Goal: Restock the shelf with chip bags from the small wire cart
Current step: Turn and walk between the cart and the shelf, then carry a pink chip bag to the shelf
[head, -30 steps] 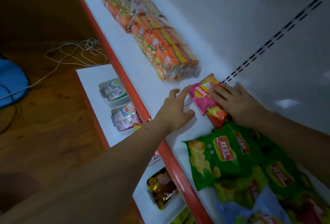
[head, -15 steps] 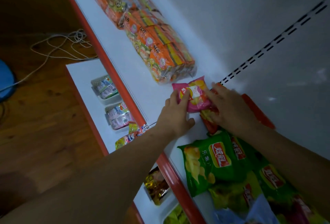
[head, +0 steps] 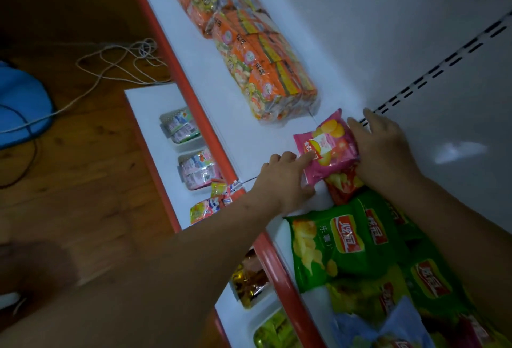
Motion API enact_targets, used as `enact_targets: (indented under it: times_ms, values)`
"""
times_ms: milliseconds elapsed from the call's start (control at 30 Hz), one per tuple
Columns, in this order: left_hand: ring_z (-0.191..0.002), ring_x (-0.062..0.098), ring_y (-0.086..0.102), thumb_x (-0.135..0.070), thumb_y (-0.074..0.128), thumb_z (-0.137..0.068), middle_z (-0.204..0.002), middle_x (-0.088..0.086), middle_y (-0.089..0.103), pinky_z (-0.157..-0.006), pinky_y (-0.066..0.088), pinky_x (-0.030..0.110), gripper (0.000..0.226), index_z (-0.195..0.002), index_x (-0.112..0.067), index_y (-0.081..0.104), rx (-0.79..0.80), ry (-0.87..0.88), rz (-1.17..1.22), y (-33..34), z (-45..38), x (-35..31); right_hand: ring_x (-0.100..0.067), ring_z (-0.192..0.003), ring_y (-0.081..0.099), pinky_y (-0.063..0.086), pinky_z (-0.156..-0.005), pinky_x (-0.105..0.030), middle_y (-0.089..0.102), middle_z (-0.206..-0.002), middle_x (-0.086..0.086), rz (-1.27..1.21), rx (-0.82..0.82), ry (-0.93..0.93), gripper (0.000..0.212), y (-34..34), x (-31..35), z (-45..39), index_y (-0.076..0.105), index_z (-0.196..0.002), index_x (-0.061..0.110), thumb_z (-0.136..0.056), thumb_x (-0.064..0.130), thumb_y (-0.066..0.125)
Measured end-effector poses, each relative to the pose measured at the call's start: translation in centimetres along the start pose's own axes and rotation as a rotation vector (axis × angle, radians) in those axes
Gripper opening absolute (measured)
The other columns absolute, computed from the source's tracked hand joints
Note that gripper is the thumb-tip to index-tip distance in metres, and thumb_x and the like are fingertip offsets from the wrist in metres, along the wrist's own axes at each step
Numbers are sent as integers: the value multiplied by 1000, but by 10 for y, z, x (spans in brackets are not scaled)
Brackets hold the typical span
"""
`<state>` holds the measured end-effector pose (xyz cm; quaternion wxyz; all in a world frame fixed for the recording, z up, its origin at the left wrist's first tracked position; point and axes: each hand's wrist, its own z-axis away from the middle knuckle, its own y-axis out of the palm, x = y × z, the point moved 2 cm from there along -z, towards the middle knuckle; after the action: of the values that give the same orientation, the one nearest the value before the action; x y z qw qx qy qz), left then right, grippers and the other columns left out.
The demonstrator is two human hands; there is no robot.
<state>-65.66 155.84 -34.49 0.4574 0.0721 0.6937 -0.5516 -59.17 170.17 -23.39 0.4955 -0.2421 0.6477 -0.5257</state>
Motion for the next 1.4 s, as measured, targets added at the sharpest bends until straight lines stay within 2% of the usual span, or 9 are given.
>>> enact_targets:
  times_ms: [133,233,367,500,600,767,1033,1233,1400]
  values:
    - [-127,36,41,-43,49,-84,-145,12,42,-104,40,47,75,-153,-26,27,-126,-59,50,-41,49,27,-40,-148,3,0,-117,-58,0,-162,-19,135,107,65,85,-32,44,3,17,-154,18,-83,22,65]
    - [-126,31,44,-42,47,-85,-139,10,47,-104,41,45,69,-150,-23,35,-336,-160,60,-85,114,59,-41,-144,19,4,-117,-59,19,-159,-20,-24,-62,-25,75,-59,109,14,36,-146,11,-76,17,61]
    - [-131,23,41,-44,52,-93,-146,1,41,-105,43,43,62,-150,-30,32,-611,-434,-46,-130,242,116,-41,-137,35,22,-115,-57,34,-152,-21,-254,-170,-366,66,-87,252,68,42,-142,10,-81,29,55]
    - [-133,25,41,-41,52,-93,-146,3,41,-107,41,46,62,-150,-30,32,-813,-764,-74,-148,409,162,-29,-149,15,14,-121,-51,13,-163,-7,-440,-75,-707,71,-112,404,181,17,-153,24,-93,45,49]
    - [-130,28,42,-39,53,-92,-144,7,43,-106,39,47,61,-149,-27,36,-994,-992,-70,-151,555,174,-23,-151,8,12,-122,-48,8,-164,-2,-568,-29,-913,71,-141,499,288,11,-154,26,-96,46,46]
    - [-129,31,46,-46,46,-83,-140,10,46,-106,41,49,67,-146,-26,40,-1257,-1323,-14,-108,828,139,-18,-149,14,13,-120,-34,17,-162,2,-742,111,-1215,66,-178,605,506,20,-154,25,-97,43,47]
    - [-117,28,52,-20,54,-84,-125,6,56,-96,44,39,51,-135,-17,53,-1498,-1710,-50,26,1210,-13,-19,-146,23,19,-119,-33,28,-158,-2,-555,260,-1673,61,-199,711,879,29,-152,18,-97,37,49]
    - [-116,24,51,-13,58,-84,-121,3,56,-100,45,36,43,-127,-16,58,-1680,-1879,-51,90,1380,-58,-22,-143,29,21,-120,-35,35,-154,-5,-390,272,-1948,60,-187,789,1078,32,-150,14,-96,35,49]
    - [-118,19,52,-11,54,-86,-129,-1,51,-101,47,35,49,-135,-18,51,-1695,-1885,95,126,1468,-8,-21,-139,34,28,-114,-34,38,-150,-5,-315,349,-1892,58,-151,876,1161,32,-149,13,-96,29,50]
